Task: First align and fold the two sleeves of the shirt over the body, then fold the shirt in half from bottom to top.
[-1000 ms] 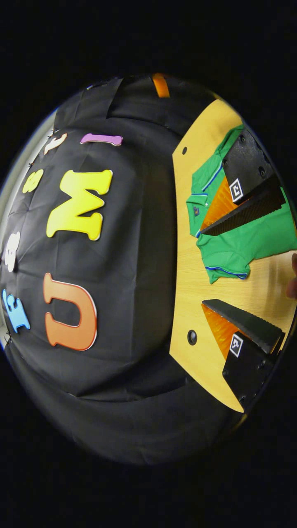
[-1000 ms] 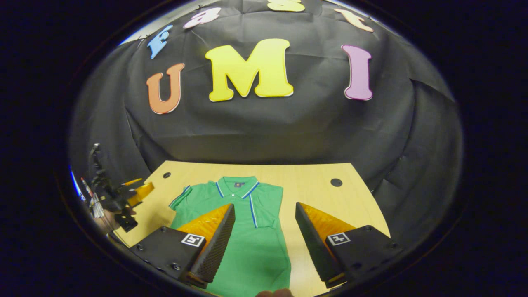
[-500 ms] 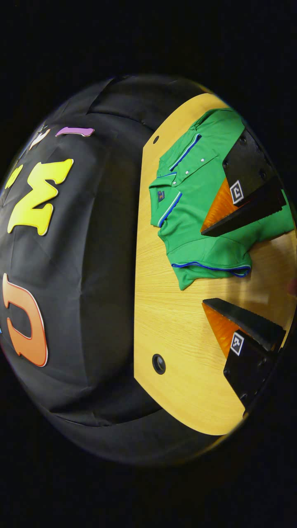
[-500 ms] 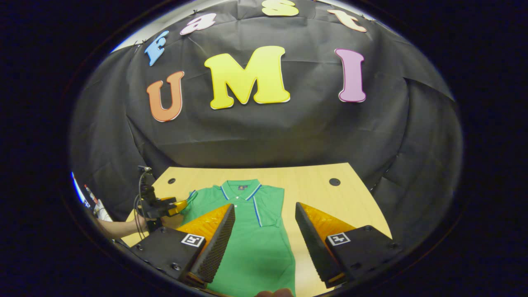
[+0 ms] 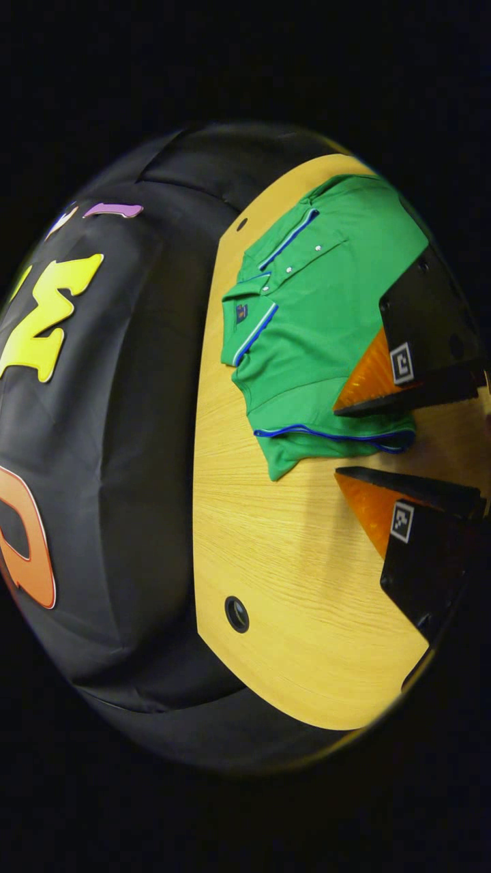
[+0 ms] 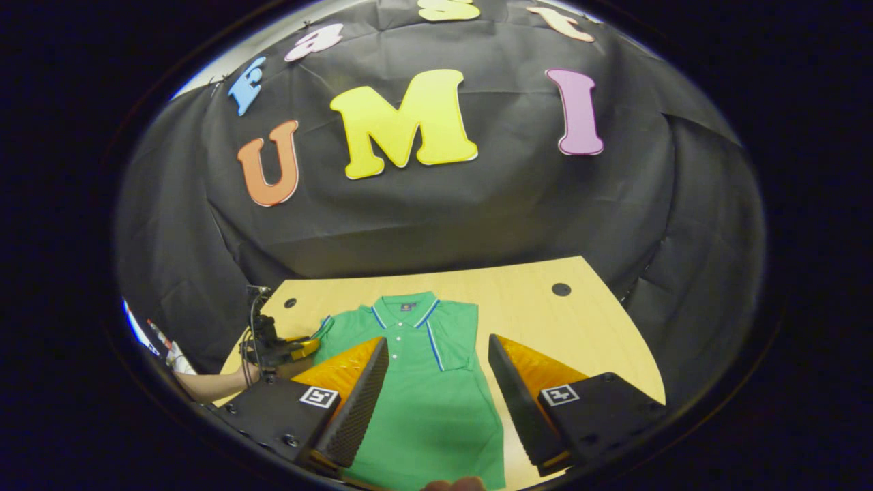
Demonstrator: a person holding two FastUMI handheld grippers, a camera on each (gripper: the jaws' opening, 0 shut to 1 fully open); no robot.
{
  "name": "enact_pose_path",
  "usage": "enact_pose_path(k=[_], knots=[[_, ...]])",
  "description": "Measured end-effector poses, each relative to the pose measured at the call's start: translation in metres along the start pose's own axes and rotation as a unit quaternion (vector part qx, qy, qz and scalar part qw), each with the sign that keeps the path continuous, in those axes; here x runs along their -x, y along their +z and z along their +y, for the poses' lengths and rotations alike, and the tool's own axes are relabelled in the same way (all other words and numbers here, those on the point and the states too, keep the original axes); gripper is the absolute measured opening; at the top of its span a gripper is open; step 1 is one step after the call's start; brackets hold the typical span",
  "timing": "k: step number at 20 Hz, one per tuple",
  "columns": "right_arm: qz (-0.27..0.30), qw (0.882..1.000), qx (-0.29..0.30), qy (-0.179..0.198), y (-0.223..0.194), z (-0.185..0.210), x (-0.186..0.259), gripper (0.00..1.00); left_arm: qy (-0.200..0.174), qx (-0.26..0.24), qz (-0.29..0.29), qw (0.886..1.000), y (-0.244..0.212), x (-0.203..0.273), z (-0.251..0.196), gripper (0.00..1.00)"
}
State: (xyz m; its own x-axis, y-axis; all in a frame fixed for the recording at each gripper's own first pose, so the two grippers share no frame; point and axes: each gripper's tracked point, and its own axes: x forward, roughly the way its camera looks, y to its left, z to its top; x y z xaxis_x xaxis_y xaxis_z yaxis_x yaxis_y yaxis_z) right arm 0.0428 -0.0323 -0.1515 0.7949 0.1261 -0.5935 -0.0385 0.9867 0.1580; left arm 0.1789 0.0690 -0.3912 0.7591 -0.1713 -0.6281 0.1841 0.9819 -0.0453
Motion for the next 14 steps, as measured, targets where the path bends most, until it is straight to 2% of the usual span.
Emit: enact_pose_path(k=[1,2,3,6,8,9,14], knots=[[0.0,1.0,0.001,0.0,-0.001,-0.001,0.001,0.89,0.011,-0.008,0.007,1.0,-0.002,-0.001,0.005,0.36],[-0.002,1.0,0.003,-0.001,-0.001,-0.002,0.002,0.92,0.012,-0.012,0.007,1.0,0.0,0.0,0.004,0.31],[-0.002,1.0,0.006,-0.001,-0.002,-0.002,0.003,0.92,0.013,-0.017,0.009,1.0,-0.001,0.0,0.003,0.16],[-0.001,1.0,0.007,-0.003,-0.004,-0.005,0.005,0.92,0.021,-0.023,0.008,0.999,0.0,-0.001,0.007,0.14],[-0.002,1.0,0.002,-0.004,-0.006,-0.008,0.004,0.89,0.027,-0.029,0.001,0.999,0.008,0.003,0.006,0.06],[-0.003,1.0,0.001,-0.005,-0.006,-0.01,0.005,0.92,0.03,-0.035,-0.008,0.999,0.015,0.005,0.007,0.05],[-0.009,1.0,-0.006,-0.007,-0.009,-0.017,0.009,0.93,0.006,-0.058,-0.041,0.997,0.05,0.019,-0.021,0.03]])
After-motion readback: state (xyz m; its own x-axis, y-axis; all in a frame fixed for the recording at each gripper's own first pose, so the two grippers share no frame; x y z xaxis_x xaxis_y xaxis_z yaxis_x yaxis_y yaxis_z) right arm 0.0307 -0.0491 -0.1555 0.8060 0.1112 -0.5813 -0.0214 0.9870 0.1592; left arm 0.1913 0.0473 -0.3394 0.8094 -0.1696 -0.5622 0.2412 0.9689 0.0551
